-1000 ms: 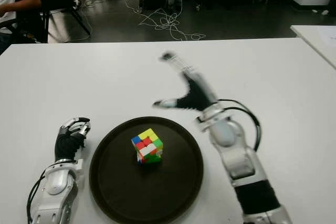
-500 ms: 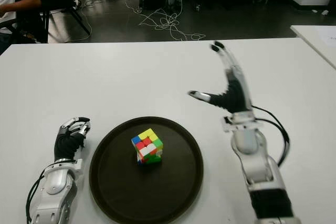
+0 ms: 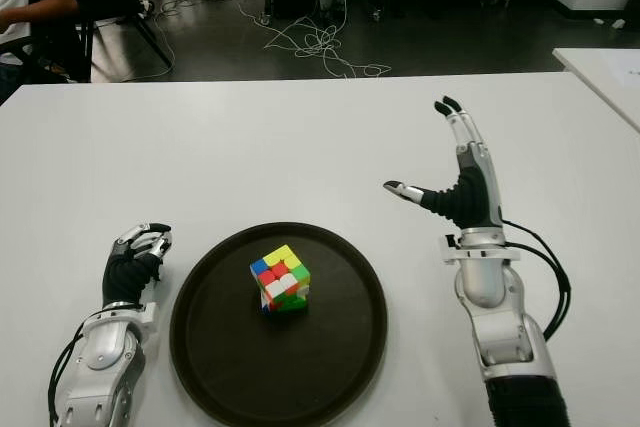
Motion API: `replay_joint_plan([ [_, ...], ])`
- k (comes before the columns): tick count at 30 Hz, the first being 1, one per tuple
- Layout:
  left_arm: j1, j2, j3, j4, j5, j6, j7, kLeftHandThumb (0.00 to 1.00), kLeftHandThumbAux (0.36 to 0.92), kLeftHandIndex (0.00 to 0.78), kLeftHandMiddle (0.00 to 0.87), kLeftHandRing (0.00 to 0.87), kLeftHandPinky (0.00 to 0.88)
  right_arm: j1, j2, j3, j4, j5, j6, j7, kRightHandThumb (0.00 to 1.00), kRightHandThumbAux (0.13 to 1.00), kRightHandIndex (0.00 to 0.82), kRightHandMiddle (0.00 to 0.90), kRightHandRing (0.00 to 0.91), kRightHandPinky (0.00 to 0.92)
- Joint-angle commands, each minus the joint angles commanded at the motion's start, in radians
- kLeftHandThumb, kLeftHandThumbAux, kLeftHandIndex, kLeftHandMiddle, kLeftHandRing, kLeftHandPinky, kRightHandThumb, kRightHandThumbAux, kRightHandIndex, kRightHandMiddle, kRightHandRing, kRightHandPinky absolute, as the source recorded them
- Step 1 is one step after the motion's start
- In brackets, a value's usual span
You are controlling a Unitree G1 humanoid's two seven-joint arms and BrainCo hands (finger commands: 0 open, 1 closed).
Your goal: Pick up the Rubik's Cube and put it in the plate
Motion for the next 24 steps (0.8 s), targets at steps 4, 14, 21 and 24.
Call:
replay_joint_plan([
  [4, 0.0, 0.0, 0.002, 0.001, 0.001, -0.001, -0.001, 0.712, 0.704, 0.444, 0.811, 0.825, 0.818, 0.034, 0.026, -0.001, 0.018, 0.018, -0.009, -0.017, 0.0, 0.836, 0.099, 0.16, 0.15, 0.12],
  [14, 0.01, 0.007, -0.002, -0.017, 0.01, 0.0, -0.007, 0.711, 0.704, 0.444, 0.818, 0.828, 0.821, 0.122, 0.095, -0.007, -0.05, 0.053, 0.044, -0.027, 0.0, 0.831, 0.251, 0.301, 0.271, 0.255],
  [21, 0.014, 0.001, 0.003, -0.032, 0.012, 0.012, 0.002, 0.713, 0.703, 0.444, 0.818, 0.832, 0.836, 0.128, 0.124, 0.007, 0.082, 0.068, -0.01, -0.053, 0.0, 0.818, 0.311, 0.361, 0.343, 0.321],
  [24, 0.015, -0.001, 0.006, -0.037, 0.01, 0.015, 0.004, 0.713, 0.703, 0.444, 0.814, 0.833, 0.837, 0.163, 0.15, 0.013, 0.095, 0.081, -0.036, -0.061, 0.0, 0.814, 0.352, 0.399, 0.391, 0.362],
])
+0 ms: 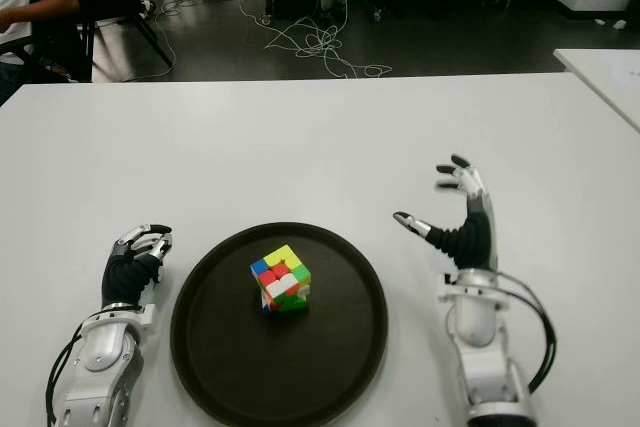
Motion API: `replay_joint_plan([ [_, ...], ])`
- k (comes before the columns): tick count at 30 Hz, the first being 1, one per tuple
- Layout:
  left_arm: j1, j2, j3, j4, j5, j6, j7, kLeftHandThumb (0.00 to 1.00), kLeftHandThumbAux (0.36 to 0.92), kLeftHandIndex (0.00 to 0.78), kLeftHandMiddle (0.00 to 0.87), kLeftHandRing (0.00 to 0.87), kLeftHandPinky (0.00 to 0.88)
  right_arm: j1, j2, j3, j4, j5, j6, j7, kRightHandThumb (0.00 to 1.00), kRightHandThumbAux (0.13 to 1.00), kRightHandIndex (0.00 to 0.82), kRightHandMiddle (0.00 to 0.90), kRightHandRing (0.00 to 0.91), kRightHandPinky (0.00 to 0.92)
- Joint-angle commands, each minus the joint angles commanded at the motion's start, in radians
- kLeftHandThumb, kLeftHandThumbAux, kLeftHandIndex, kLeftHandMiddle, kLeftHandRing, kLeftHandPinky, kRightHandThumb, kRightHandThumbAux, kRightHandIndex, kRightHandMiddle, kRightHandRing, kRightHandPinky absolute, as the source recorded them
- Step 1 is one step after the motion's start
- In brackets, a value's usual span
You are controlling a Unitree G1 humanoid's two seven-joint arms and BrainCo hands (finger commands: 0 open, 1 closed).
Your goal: Pick up the Rubik's Cube and put it in the plate
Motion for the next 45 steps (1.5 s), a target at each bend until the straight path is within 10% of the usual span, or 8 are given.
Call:
replay_joint_plan([
  [23, -0.01, -0.004, 0.013, 0.025, -0.005, -0.018, 0.011, 0.714, 0.703, 0.445, 0.803, 0.828, 0.83, 0.143, 0.107, 0.028, -0.145, 0.074, 0.13, -0.019, 0.26, 0.799, 0.65, 0.77, 0.783, 0.799],
  [45, -0.022, -0.01, 0.027, 0.083, -0.042, -0.109, -0.003, 0.712, 0.705, 0.444, 0.798, 0.825, 0.826, 0.18, 0.13, 0.05, -0.187, 0.112, 0.149, -0.033, 0.272, 0.829, 0.696, 0.815, 0.842, 0.845],
])
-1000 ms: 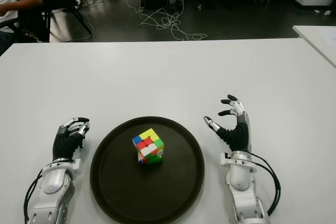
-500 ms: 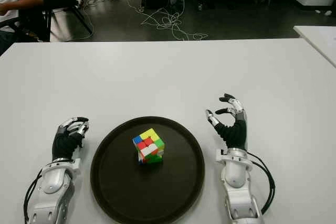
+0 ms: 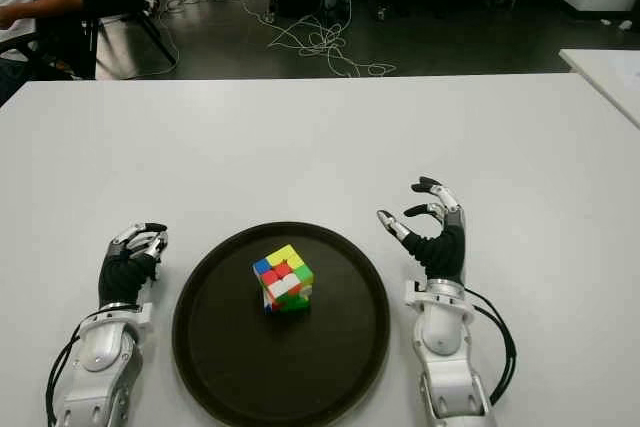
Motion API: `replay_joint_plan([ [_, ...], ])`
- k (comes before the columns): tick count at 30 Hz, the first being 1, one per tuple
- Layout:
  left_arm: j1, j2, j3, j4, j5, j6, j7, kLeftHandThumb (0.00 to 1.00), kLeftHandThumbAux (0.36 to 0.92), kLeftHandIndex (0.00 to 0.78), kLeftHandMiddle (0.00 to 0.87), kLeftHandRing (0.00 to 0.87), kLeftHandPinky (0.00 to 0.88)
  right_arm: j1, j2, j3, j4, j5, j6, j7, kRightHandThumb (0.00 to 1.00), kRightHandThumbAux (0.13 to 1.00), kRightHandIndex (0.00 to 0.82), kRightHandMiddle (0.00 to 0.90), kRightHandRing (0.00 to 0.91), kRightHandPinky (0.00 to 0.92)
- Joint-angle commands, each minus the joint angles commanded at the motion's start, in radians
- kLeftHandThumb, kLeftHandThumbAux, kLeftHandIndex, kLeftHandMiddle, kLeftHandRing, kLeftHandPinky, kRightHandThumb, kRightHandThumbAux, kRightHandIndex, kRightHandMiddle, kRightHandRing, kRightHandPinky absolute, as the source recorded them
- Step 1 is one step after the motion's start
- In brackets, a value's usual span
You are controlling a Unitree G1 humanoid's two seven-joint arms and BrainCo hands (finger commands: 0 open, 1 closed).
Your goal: Pick up the Rubik's Cube and put it in the plate
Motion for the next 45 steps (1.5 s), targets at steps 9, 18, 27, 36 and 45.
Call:
replay_joint_plan([
  [9, -0.006, 0.003, 0.0, 0.002, 0.003, 0.017, 0.008, 0.712, 0.705, 0.444, 0.803, 0.826, 0.826, 0.003, -0.011, 0.002, 0.008, 0.008, -0.019, 0.01, 0.299, 0.826, 0.696, 0.81, 0.837, 0.842],
  [18, -0.006, 0.013, -0.007, 0.003, 0.021, 0.019, 0.006, 0.713, 0.705, 0.444, 0.804, 0.824, 0.825, 0.004, -0.026, 0.002, 0.001, -0.005, -0.004, 0.009, 0.289, 0.831, 0.696, 0.815, 0.842, 0.848],
  [27, 0.002, 0.034, -0.019, -0.001, 0.036, 0.039, -0.011, 0.711, 0.705, 0.444, 0.808, 0.822, 0.82, 0.0, -0.039, 0.004, 0.011, -0.033, 0.0, 0.001, 0.277, 0.826, 0.714, 0.836, 0.856, 0.858],
  [36, 0.006, 0.034, -0.022, -0.02, 0.036, 0.067, -0.008, 0.711, 0.705, 0.444, 0.812, 0.828, 0.827, -0.002, -0.027, -0.001, 0.022, -0.026, -0.014, -0.008, 0.303, 0.829, 0.721, 0.838, 0.856, 0.86],
  [45, 0.0, 0.042, -0.024, -0.023, 0.039, 0.08, -0.009, 0.711, 0.705, 0.444, 0.814, 0.831, 0.83, -0.005, -0.017, -0.003, 0.018, -0.015, -0.01, -0.009, 0.318, 0.83, 0.721, 0.835, 0.854, 0.857],
])
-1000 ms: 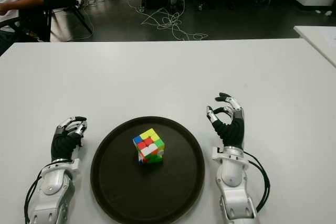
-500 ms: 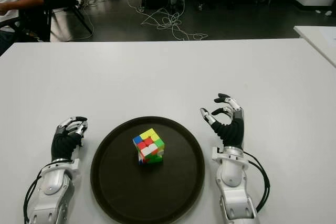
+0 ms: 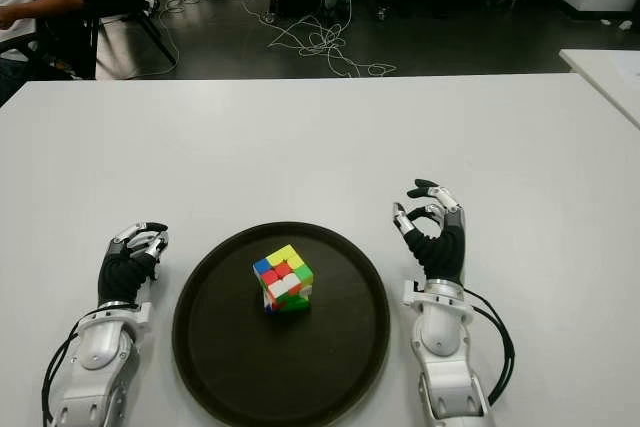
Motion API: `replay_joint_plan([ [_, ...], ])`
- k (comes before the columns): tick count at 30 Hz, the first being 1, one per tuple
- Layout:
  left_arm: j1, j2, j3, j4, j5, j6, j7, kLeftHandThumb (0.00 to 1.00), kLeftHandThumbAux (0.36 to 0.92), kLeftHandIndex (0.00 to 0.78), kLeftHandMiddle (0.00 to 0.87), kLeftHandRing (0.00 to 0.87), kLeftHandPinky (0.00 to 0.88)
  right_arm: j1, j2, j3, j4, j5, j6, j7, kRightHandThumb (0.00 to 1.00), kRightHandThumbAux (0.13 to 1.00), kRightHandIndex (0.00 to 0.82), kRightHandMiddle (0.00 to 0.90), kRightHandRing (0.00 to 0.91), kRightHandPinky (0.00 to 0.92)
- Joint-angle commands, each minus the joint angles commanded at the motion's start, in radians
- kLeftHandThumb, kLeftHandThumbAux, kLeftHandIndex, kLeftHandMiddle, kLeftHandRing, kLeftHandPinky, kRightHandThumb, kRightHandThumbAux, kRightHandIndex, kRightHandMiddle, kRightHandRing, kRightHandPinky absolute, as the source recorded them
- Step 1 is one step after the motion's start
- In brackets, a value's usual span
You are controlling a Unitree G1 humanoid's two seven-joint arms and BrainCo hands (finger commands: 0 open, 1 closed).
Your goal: Pick up the Rubik's Cube and put it in the plate
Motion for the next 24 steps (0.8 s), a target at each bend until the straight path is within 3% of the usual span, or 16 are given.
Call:
replay_joint_plan([
  [24, 0.007, -0.011, 0.013, -0.004, -0.016, -0.011, 0.008, 0.713, 0.704, 0.444, 0.8, 0.826, 0.823, -0.007, -0.026, 0.012, -0.002, -0.054, 0.058, -0.008, 0.305, 0.839, 0.779, 0.841, 0.849, 0.849],
])
